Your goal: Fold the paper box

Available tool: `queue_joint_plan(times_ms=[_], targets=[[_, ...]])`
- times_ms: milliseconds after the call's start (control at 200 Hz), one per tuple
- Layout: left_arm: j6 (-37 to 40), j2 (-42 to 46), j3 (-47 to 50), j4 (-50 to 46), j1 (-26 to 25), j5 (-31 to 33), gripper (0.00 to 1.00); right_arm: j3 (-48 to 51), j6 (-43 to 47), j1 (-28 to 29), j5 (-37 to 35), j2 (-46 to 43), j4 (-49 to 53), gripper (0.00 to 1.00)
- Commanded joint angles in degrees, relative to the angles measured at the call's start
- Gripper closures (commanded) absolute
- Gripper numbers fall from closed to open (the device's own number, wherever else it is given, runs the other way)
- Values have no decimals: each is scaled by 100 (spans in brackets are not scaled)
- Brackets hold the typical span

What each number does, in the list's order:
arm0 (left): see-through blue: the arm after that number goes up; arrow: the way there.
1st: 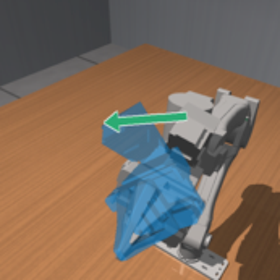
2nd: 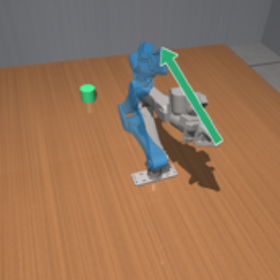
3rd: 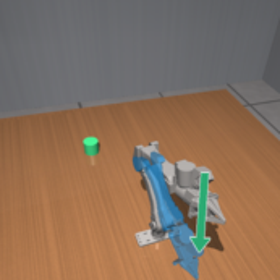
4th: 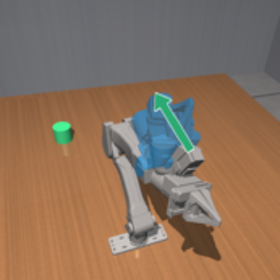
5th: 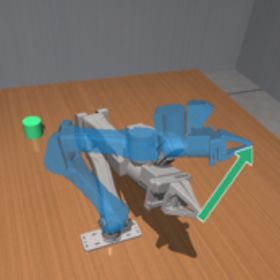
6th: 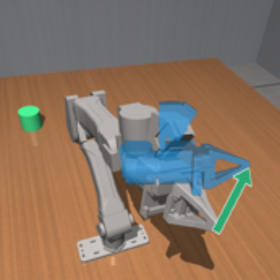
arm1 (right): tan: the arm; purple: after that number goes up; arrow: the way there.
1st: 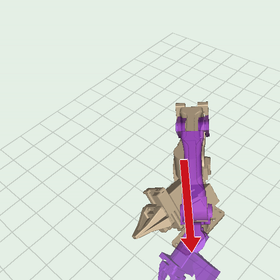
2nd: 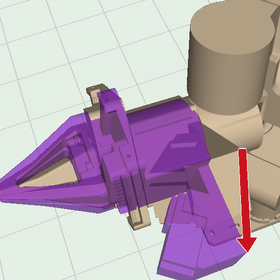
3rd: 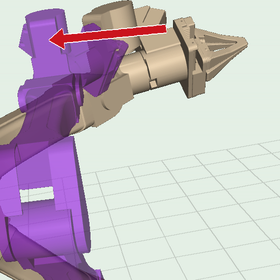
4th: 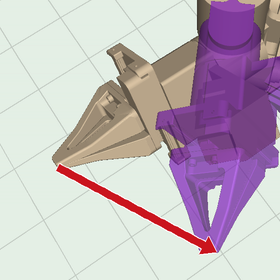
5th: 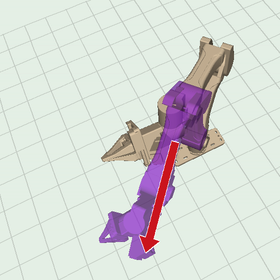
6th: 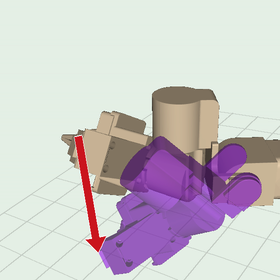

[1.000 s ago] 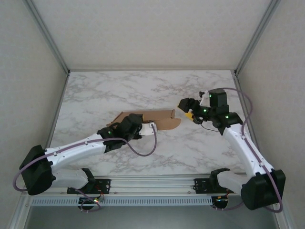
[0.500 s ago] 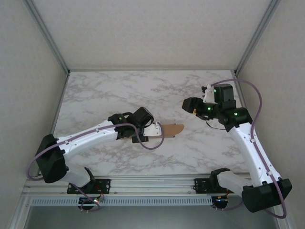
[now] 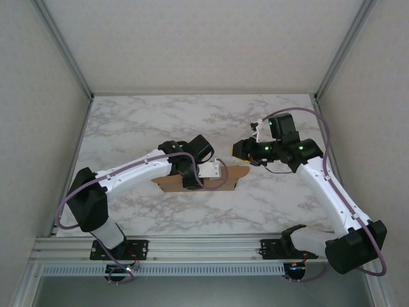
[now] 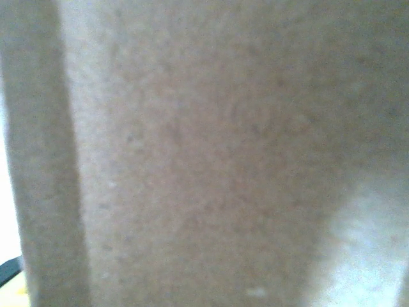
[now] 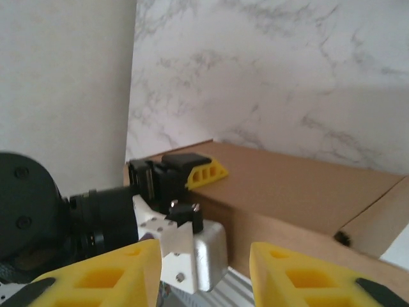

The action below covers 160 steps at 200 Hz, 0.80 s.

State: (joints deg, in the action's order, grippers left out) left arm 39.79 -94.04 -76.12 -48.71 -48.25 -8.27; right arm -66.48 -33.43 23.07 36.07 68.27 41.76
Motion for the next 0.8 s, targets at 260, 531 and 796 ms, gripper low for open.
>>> queue_joint_plan(times_ms=[260, 531, 796], targets=[[-179, -191, 74, 171, 44, -376, 43, 851, -227, 254, -150, 312, -577, 67], [-199, 490, 467, 1068, 94, -194, 29, 1067, -190, 402, -520, 474, -657, 68], [-287, 1038, 677, 1468, 429, -784, 23, 766, -165, 407, -738, 858, -599, 67]])
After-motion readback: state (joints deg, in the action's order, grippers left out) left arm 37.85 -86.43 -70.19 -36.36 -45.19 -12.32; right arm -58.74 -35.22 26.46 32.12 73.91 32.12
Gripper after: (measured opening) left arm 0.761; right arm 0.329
